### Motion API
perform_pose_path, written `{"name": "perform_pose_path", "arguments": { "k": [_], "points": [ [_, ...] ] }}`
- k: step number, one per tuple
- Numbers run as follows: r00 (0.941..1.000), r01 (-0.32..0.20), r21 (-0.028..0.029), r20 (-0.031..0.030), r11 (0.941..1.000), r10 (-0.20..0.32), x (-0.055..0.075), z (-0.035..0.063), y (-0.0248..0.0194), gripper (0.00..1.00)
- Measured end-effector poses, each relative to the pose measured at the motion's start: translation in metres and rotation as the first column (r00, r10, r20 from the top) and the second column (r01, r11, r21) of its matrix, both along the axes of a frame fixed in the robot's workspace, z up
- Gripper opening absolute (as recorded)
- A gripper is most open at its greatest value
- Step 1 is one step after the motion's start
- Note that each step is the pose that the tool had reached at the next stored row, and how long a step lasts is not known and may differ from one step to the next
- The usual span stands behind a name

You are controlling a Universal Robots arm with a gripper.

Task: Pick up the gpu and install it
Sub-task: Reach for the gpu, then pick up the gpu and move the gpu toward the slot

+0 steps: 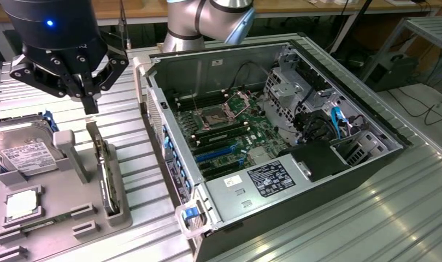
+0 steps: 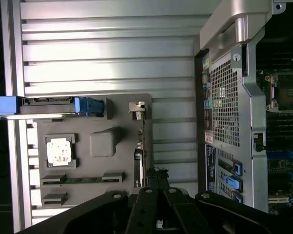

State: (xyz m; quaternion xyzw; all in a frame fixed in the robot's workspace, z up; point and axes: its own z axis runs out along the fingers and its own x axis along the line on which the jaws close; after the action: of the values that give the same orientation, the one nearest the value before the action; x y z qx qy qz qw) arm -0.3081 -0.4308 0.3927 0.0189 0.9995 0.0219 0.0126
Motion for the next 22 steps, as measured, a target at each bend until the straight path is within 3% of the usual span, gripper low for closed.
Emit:
{"name": "perform_pose_path", "arguments": {
  "k": [22],
  "points": [
    [1.0000,0.000,0.0001,0.0000,1.0000,0.000,-0.018,-0.0001,-0.0058,0.11]
  ]
}}
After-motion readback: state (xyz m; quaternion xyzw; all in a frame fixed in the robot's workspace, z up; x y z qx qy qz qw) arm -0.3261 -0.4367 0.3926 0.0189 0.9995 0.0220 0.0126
